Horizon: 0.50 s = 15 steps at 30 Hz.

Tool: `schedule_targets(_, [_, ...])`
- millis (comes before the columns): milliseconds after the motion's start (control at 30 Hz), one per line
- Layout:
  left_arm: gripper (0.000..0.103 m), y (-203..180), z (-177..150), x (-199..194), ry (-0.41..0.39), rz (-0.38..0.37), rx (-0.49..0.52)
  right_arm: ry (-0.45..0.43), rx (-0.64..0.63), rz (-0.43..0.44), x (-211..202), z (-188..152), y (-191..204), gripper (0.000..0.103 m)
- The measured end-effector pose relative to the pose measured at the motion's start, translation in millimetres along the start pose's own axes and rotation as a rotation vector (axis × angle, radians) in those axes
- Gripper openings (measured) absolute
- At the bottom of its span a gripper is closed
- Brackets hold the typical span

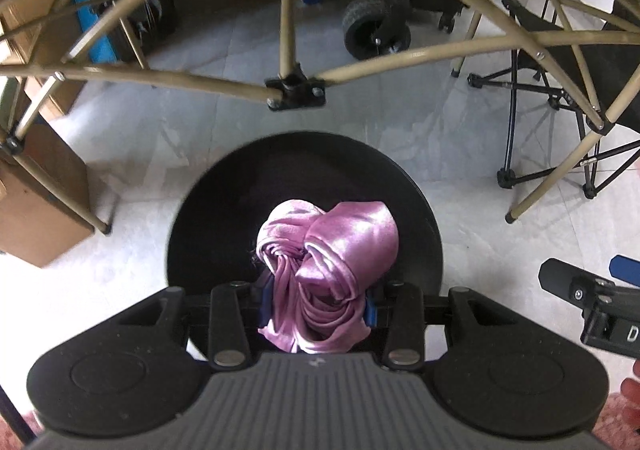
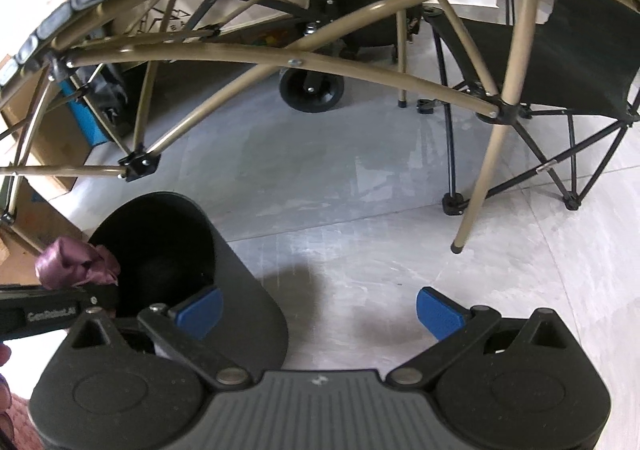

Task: Collect trash
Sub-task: 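Move the left tool with the pink satin cloth over the bin opening, then open the left tool to drop the pink satin cloth into the bin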

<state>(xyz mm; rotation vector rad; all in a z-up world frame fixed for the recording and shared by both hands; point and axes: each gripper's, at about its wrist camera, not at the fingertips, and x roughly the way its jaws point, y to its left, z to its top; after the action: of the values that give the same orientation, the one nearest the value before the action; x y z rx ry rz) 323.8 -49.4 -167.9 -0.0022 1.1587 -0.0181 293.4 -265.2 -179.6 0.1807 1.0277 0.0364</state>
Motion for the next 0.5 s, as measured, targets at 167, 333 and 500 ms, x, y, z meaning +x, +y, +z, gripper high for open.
schedule_targets(167, [0.040, -1, 6, 13, 0.052, 0.001, -0.044, 0.002, 0.010, -0.013, 1, -1, -6, 0.103])
schedule_targets(333, [0.040, 0, 10, 18, 0.091, -0.011, -0.081, 0.009, 0.017, -0.032, 4, -4, -9, 0.103])
schedule_targets(500, [0.040, -1, 10, 16, 0.092, -0.022, -0.084, 0.016, 0.020, -0.048, 7, -6, -11, 0.103])
